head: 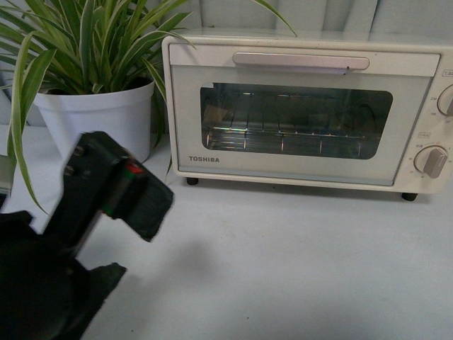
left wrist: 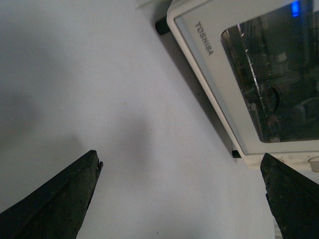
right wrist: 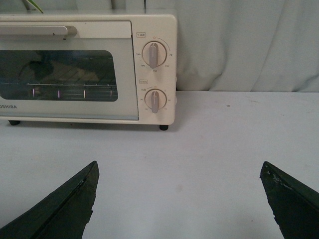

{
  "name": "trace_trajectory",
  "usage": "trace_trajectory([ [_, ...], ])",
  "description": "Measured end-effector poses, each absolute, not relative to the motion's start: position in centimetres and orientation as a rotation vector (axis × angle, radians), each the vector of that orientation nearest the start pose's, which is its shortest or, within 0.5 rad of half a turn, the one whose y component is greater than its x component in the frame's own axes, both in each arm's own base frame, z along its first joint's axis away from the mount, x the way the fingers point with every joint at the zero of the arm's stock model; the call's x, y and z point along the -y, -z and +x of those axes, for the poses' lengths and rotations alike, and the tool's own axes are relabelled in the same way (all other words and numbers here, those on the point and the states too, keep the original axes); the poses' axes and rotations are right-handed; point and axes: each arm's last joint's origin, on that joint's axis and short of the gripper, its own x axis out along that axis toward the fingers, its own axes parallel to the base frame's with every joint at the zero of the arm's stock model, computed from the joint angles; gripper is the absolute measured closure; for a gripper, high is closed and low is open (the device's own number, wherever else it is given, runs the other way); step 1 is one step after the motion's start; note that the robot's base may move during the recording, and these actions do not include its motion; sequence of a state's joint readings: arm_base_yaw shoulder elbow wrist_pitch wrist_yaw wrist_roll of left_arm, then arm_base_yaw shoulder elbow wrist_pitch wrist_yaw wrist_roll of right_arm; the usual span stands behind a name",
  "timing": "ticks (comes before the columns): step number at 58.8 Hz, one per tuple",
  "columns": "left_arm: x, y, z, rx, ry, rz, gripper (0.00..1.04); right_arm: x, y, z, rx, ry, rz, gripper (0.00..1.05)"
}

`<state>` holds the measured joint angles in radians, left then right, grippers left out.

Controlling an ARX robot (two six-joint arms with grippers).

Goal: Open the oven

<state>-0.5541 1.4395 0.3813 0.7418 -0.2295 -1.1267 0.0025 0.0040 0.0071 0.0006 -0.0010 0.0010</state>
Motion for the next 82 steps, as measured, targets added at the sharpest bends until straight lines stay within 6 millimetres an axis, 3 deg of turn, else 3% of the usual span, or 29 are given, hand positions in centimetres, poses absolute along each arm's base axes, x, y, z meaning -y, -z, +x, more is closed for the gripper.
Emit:
trace_trajectory([
  [8, 14.1, -13.8, 23.4, -0.483, 0.105, -1.008, 0.06, 0.0, -16.6, 9.7, 0.004, -0.003, 0.001, 0.09],
  [22, 15.6, -13.7, 24.8, -0.498, 0.129, -1.042, 0.07, 0.0, -16.6, 9.8, 0.002, -0.008, 0.001, 0.09],
  [29, 15.9, -13.6, 25.1, -0.499, 0.126, -1.05, 0.07, -0.1, -17.0, 10.3, -0.135, -0.205, 0.061, 0.09],
  [34, 16.0, -13.6, 25.1, -0.497, 0.128, -1.055, 0.07, -0.2, -18.4, 11.4, -0.14, -0.225, 0.074, 0.09],
  [42, 16.0, -13.6, 25.1, -0.497, 0.124, -1.065, 0.07, -1.2, -24.1, 15.9, -0.095, -0.214, 0.095, 0.09],
  [47, 16.0, -13.7, 25.2, -0.498, 0.123, -1.067, 0.07, -2.3, -26.3, 19.1, -0.139, -0.2, 0.111, 0.09],
  [54, 16.4, -13.8, 25.2, -0.502, 0.131, -1.075, 0.07, -4.6, -27.8, 24.7, -0.27, -0.197, 0.134, 0.09],
  [60, 16.6, -13.8, 25.2, -0.507, 0.135, -1.074, 0.07, -6.1, -29.1, 27.8, -0.3, -0.186, 0.141, 0.09],
  [66, 16.7, -13.8, 25.2, -0.509, 0.137, -1.074, 0.07, -7.3, -30.2, 30.1, -0.317, -0.179, 0.165, 0.09],
  [82, 16.7, -13.8, 25.2, -0.512, 0.133, -1.076, 0.07, -8.8, -30.2, 32.4, -0.394, -0.167, 0.206, 0.09],
])
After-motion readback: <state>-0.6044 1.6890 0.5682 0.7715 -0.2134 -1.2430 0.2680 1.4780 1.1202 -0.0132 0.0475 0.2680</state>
